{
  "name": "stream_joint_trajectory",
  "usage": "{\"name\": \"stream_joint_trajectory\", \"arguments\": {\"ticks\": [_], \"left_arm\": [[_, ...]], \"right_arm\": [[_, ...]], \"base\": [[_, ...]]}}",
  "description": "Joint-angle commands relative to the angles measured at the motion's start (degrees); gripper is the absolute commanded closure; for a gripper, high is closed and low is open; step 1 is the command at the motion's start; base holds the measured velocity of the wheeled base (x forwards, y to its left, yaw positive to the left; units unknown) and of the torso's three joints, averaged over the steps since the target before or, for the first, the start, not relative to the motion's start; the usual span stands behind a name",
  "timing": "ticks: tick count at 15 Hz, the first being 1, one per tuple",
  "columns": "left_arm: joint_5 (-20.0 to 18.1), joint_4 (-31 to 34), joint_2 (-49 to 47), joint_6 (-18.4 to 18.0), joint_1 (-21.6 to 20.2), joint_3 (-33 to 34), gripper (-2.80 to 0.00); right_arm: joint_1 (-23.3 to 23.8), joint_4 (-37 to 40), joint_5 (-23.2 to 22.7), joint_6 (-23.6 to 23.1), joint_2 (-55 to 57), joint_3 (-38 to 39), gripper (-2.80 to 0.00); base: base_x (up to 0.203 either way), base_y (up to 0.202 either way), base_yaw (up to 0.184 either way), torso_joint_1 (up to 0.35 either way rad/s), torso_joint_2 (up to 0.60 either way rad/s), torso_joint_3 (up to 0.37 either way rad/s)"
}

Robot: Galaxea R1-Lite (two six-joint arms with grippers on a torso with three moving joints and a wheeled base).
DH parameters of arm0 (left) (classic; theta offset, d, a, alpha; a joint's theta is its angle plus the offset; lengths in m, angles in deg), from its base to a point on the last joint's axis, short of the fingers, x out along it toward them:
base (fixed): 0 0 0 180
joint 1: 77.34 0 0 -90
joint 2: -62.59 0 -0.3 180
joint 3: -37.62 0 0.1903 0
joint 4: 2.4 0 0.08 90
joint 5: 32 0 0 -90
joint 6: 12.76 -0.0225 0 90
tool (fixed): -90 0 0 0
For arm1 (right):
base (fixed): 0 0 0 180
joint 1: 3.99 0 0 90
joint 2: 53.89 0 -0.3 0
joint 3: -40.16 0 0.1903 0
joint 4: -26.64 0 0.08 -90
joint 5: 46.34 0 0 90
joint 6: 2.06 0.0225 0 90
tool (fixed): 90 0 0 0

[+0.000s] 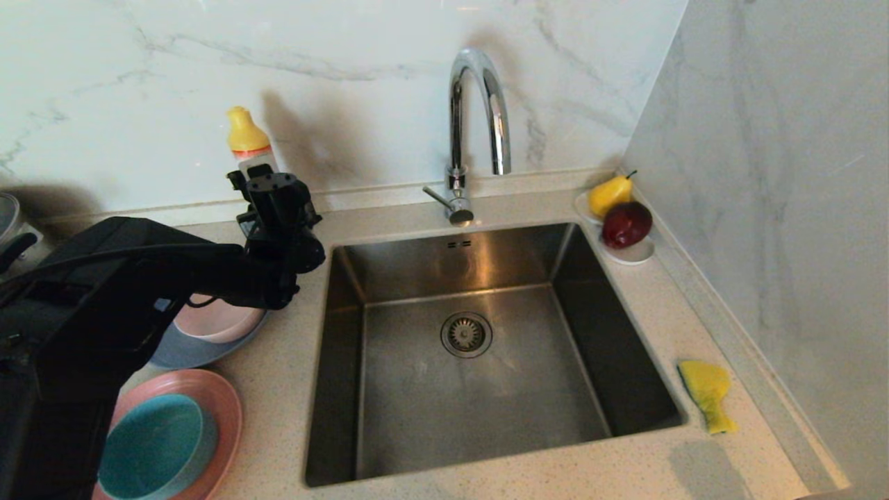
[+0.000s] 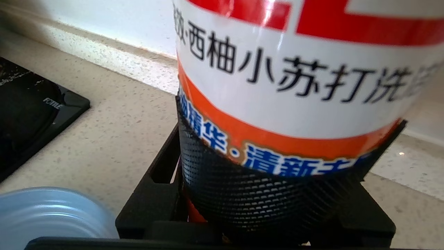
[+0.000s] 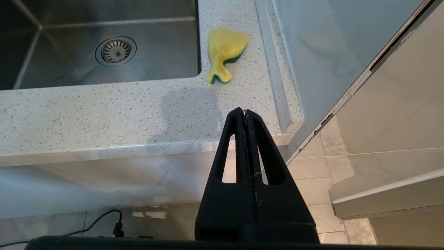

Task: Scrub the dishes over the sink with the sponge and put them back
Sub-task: Place the dish soap on the table

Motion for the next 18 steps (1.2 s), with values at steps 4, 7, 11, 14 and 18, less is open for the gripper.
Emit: {"name": "stream_joint_trajectory", "arguments": {"ticks": [4,7,11,14,18], "left_arm": [[2.3,-2.5,-5.2,-0.4,0.1,-5.3,0.00],[3.4,-4.1,-7.2,-0.7,0.2,-7.5,0.00],[5.0,-5.8,-10.1,-2.1,0.4,-11.8,0.00],[5.1,-7.1,-11.3,-2.4,0.4,-13.1,0.00],[5.5,-7.8,-13.2,-2.3,0.7,-13.9,0.00]], "right_arm": [[0.0,0.0,0.0,0.0,0.0,0.0,0.00],[0.0,0.0,0.0,0.0,0.0,0.0,0.00],[0.0,0.0,0.0,0.0,0.0,0.0,0.00],[0.0,0.0,0.0,0.0,0.0,0.0,0.00],[0.0,0.0,0.0,0.0,0.0,0.0,0.00]], "base": [[0.000,0.000,0.000,0.000,0.00,0.000],[0.000,0.000,0.000,0.000,0.00,0.000],[0.000,0.000,0.000,0.000,0.00,0.000],[0.000,0.000,0.000,0.000,0.00,0.000],[0.000,0.000,0.000,0.000,0.00,0.000]]}}
